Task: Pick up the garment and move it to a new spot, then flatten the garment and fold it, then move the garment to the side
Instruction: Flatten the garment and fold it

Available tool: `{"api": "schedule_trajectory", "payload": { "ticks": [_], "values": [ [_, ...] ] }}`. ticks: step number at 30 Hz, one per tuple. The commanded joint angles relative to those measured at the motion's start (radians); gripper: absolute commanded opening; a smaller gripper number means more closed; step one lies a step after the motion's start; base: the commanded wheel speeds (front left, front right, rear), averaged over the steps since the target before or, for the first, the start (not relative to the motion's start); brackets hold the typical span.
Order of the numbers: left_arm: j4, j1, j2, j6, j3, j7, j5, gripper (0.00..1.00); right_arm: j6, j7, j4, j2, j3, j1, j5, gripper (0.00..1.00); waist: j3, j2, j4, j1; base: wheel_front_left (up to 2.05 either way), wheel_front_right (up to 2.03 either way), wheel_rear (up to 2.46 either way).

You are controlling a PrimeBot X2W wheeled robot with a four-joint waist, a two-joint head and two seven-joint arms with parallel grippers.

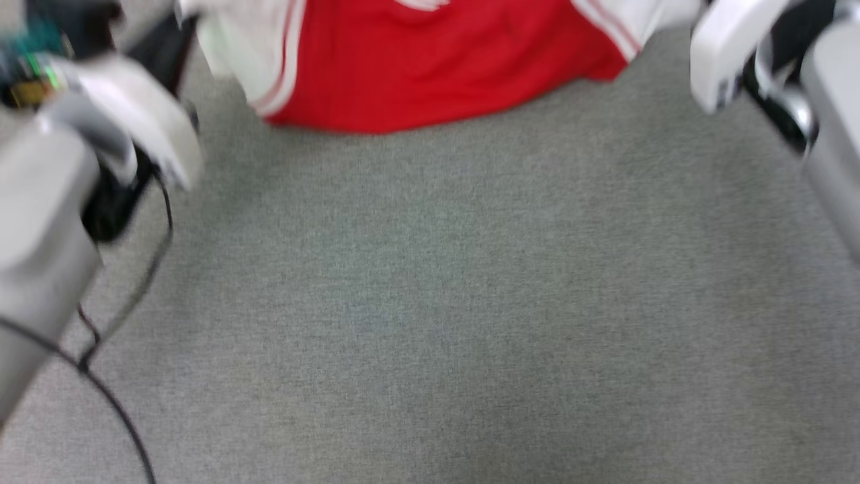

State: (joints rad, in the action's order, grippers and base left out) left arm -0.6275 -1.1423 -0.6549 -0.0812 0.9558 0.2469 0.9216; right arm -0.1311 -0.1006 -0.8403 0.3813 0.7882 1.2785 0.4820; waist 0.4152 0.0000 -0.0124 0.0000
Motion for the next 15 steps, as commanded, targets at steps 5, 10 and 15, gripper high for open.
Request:
{"api": "schedule_trajectory", "payload": {
  "ticks": [5,10,15],
  "values": [
    [0.104,0.227,-0.057,0.063,-0.016,0.014,0.048,0.0,0.001,-0.029,0.05,0.054,0.061,-0.168,0.088,0.0,-0.091,0.0,-0.023,0.0,0.0,0.0,0.0],
    [0.228,0.456,-0.111,0.134,-0.023,0.019,0.088,0.0,0.001,-0.057,0.091,0.108,0.096,-0.334,0.145,0.0,-0.162,0.0,-0.035,0.0,0.0,0.0,0.0],
    [0.33,0.648,-0.156,0.203,-0.04,0.019,0.117,0.0,0.001,-0.078,0.128,0.169,0.104,-0.498,0.167,0.0,-0.225,0.0,-0.039,0.0,0.0,0.0,0.0]
  ]
}}
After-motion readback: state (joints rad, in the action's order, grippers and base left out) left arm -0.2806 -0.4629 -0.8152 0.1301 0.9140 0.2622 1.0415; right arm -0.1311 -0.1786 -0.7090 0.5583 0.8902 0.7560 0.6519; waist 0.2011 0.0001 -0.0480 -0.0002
